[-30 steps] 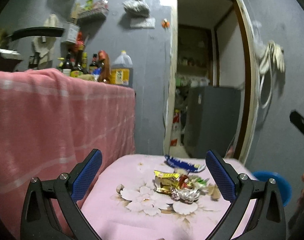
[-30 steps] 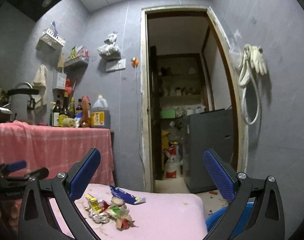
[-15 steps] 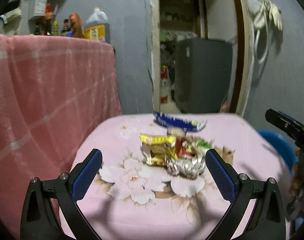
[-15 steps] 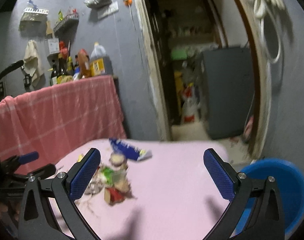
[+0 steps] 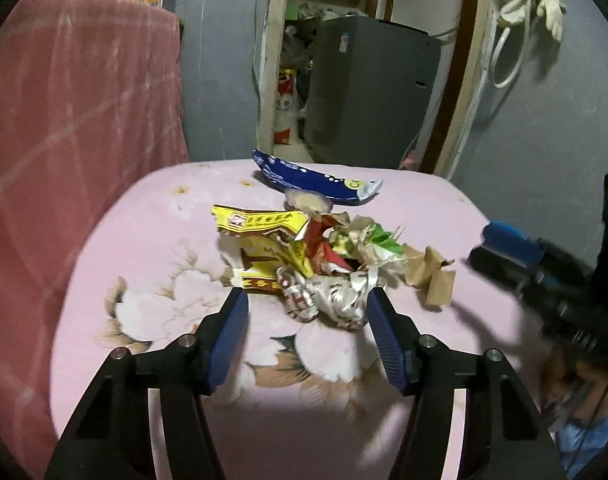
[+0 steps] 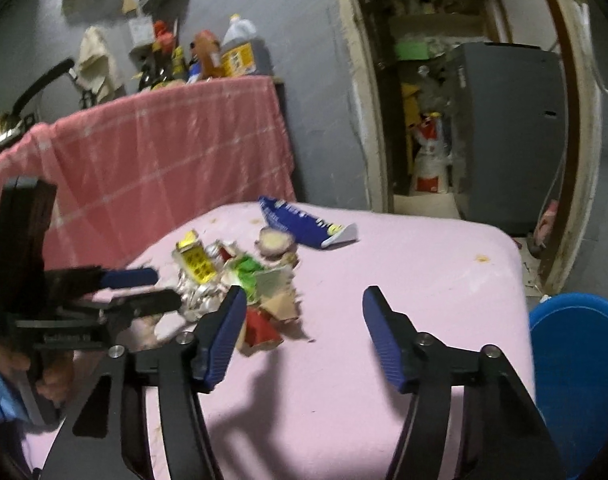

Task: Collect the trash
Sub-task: 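Move both tools toward the trash pile, opening both grippers, then grasp crumpled foil with left gripper while right gripper grasps red-tan wrapper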

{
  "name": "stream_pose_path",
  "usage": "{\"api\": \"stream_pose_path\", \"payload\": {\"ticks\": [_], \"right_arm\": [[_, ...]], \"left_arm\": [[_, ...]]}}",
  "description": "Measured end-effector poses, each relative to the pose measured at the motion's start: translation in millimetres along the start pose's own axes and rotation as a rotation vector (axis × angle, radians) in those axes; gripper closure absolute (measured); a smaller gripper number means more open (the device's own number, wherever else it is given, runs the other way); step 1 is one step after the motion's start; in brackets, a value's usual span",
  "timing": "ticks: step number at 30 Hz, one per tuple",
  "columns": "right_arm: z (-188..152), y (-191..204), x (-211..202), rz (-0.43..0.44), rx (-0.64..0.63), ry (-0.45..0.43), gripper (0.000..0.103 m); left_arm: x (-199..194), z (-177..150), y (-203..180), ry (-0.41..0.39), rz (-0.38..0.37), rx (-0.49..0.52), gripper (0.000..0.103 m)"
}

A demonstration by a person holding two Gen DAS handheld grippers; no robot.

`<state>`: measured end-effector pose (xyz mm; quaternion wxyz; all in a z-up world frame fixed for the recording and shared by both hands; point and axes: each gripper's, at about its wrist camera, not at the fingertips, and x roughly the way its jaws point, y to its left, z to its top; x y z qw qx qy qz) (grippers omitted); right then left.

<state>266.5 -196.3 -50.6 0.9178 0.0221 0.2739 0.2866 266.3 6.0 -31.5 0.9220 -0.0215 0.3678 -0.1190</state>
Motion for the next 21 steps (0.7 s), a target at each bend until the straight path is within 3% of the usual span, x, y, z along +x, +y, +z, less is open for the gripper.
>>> {"api": "stream_pose_path", "payload": {"ticks": [7,10,16,21], "right_arm": [[0,15,19,0.035,-0.066,0.090,0.050],[-1,18,30,0.040,-0.079,0.142,0.052],[-2,22,39,0.046,-0.091,0.189,0.067],[-5,27,39,0.046,-0.108,0.191,0.089]], "left_arm": [[7,8,3,0.037,-0.058,-0.043,0.066],[11,7,7,0.058,-0.081,-0.073,0.067],[13,5,8,0.083,-0.109,-0.092,0.074],[15,3,7,0.089,-0.112,-0.099,0.082]]}}
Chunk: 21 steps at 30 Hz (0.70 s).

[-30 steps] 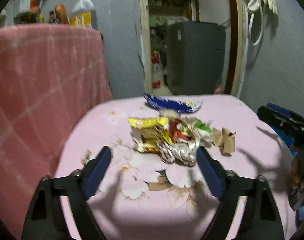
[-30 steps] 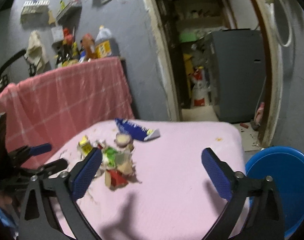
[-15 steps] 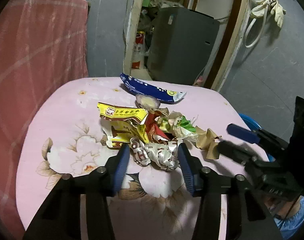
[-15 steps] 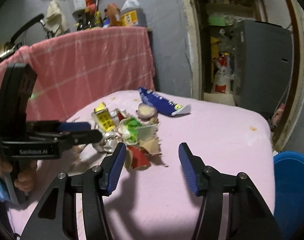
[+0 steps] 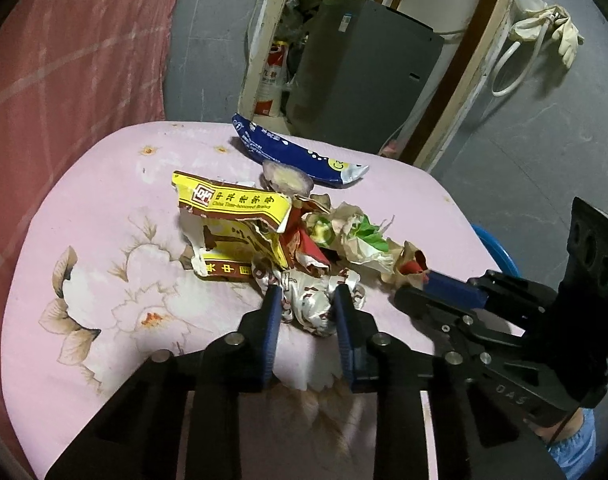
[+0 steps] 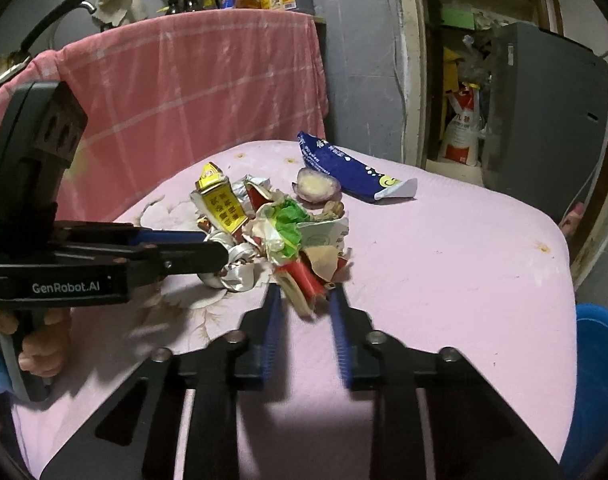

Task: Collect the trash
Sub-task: 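Grasp crumpled foil with left gripper while right gripper grasps red-tan wrapper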

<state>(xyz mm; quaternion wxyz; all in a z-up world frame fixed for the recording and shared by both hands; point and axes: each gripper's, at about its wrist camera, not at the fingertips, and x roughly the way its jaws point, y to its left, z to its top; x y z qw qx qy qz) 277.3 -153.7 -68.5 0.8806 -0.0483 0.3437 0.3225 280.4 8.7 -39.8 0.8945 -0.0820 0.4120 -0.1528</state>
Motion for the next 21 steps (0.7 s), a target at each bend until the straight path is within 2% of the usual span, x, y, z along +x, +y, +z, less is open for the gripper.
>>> {"api": "stream_pose_path", "payload": {"ticks": [5,8,14,21], "right_arm": [[-3,1,-5,-0.009,0.009,-0.034,0.091],[-6,-1,-17,-0.009,0.024,-0.093,0.092],[-12,-12,-59,-0.046,0.074,-0.300,0.092],[-15,-17,-118,-0.228,0.031,-0.511,0.092]], "left_arm": [[-6,-6,-4,-0.023,0.013,-0.009,0.084],[-16,-12,-8,-0.057,0.005,-0.011,0.084],[-49,-16,-29,-0.219,-0.036,-0.006,0.084],[-74,-6,-87,-0.440,-0.062,0.079,0.084]]}}
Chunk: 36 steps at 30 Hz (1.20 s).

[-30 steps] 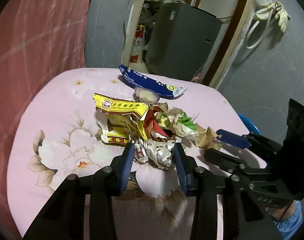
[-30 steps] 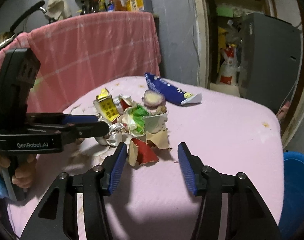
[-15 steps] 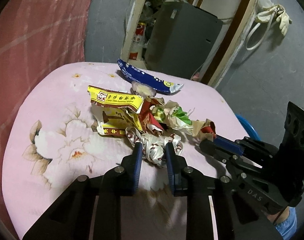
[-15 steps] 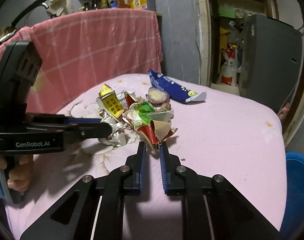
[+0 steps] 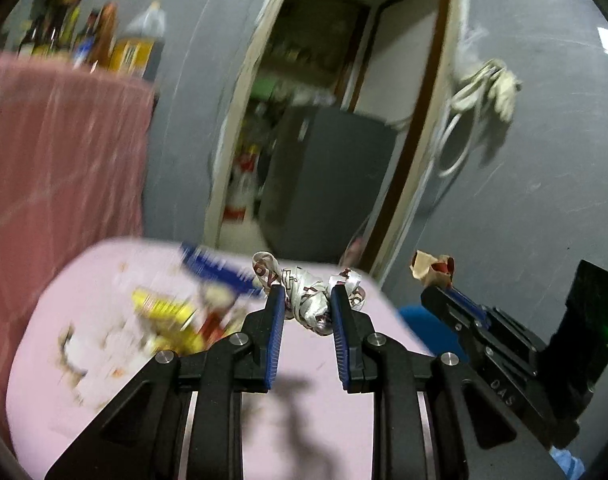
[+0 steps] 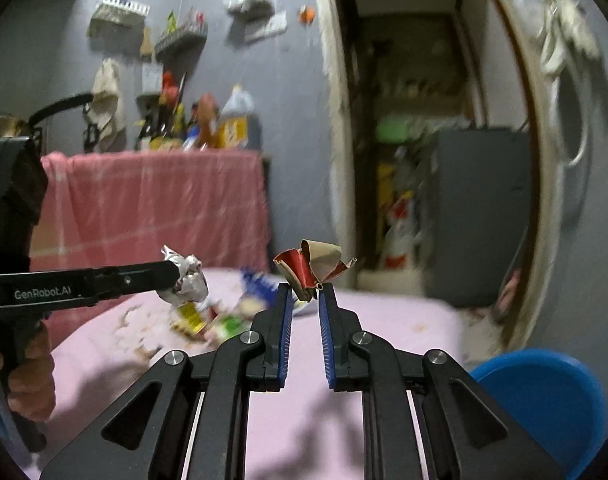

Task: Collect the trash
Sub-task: 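Grasp crumpled foil with left gripper while right gripper grasps red-tan wrapper, then carry both wrappers over the blue bucket and open both grippers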

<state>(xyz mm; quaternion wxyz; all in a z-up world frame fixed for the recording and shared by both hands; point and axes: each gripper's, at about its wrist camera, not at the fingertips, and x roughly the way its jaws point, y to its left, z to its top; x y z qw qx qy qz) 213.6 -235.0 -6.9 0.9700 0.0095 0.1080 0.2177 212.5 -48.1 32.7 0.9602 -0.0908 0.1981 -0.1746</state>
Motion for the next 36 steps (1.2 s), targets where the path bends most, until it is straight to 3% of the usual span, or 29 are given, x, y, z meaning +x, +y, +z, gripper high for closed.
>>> {"api": "stream_pose_path", "payload": {"ticks": [6,12,24,31,33,36], "right_arm": [[22,-23,-39,-0.123,-0.030,-0.127,0.092],[23,-65,-65,-0.258,-0.004,-0.164,0.091],[-10,-144,-71,-0.409,0.172,-0.050,0.088],[-32,-172,-63,-0.427,0.273,0.067,0.087],[-38,-178,-62,-0.430,0.300,0.087,0.079],[-42,-188,-61,-0.428,0.338,0.109,0.077]], "left_arm": [[13,9,-55,-0.123,-0.064,0.067,0.084],[46,11,-89,-0.119,-0.135,0.117,0.083],[132,-6,-135,0.083,-0.255,0.066,0.083],[182,-24,-148,0.261,-0.275,0.036,0.083],[195,-29,-148,0.306,-0.268,0.027,0.083],[210,-35,-144,0.352,-0.268,0.004,0.080]]}}
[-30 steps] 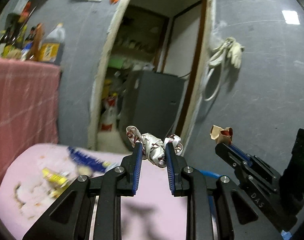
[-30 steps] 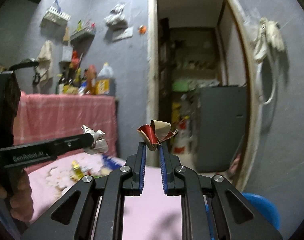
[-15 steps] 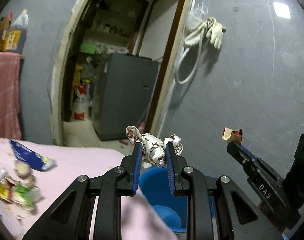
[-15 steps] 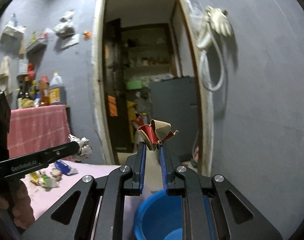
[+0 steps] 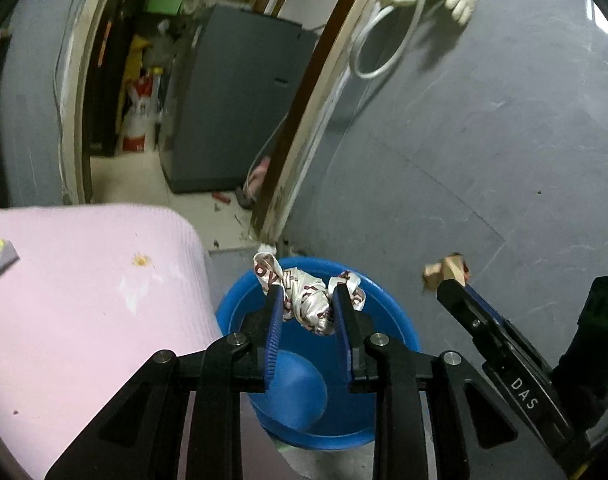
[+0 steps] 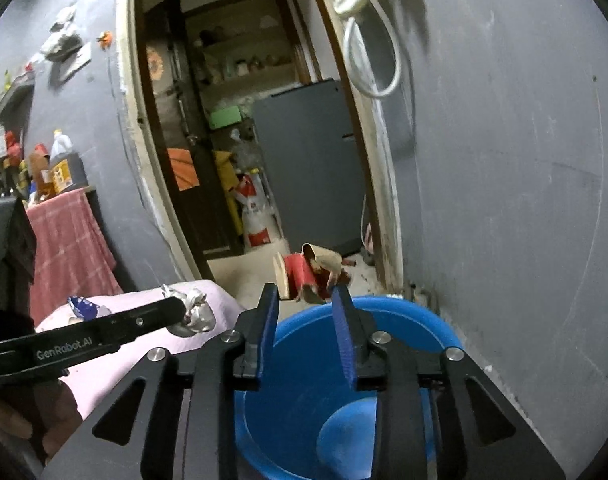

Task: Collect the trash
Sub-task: 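Carry both wrappers over the blue bucket and open both grippers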

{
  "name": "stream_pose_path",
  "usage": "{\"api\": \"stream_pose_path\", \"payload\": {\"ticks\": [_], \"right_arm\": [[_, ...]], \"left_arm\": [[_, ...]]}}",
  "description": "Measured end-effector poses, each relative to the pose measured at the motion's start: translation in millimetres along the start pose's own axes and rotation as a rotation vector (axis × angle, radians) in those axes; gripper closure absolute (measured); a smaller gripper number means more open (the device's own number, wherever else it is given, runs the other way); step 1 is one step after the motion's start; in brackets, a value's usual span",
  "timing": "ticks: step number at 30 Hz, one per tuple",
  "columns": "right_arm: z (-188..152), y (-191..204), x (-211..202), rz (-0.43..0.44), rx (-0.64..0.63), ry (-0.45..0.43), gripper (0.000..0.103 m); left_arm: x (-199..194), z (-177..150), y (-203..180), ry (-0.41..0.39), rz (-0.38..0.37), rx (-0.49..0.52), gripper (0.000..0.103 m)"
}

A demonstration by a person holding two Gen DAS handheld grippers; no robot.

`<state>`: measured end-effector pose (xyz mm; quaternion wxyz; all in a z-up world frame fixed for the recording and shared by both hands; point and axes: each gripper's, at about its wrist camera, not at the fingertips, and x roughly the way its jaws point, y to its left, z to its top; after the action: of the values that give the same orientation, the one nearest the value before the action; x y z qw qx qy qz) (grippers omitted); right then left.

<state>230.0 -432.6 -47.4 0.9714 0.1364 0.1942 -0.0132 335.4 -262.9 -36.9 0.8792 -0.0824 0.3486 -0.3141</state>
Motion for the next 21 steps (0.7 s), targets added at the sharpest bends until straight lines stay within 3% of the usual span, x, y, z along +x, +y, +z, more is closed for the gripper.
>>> {"api": "stream_pose_path", "payload": {"ticks": [7,10,16,19,21], "right_arm": [[-1,-6,8,-0.005,0.037,0.041,0.075],[2,-6,4,-0.001,0.052,0.020,0.065],[11,6,-10,0.038,0.025,-0.075,0.052],[19,16,-24,0.062,0.002,-0.151,0.026],[24,22,-34,0.089,-0.008,-0.210,0.021]], "left_arm": [[9,-4,14,0.040,-0.036,-0.076,0.072],[1,0,13,0.019,-0.030,-0.070,0.067],[-46,4,9,-0.149,0.019,-0.052,0.039],[-68,10,10,-0.223,0.058,-0.043,0.026],[-83,12,13,-0.259,0.086,-0.035,0.019]]}}
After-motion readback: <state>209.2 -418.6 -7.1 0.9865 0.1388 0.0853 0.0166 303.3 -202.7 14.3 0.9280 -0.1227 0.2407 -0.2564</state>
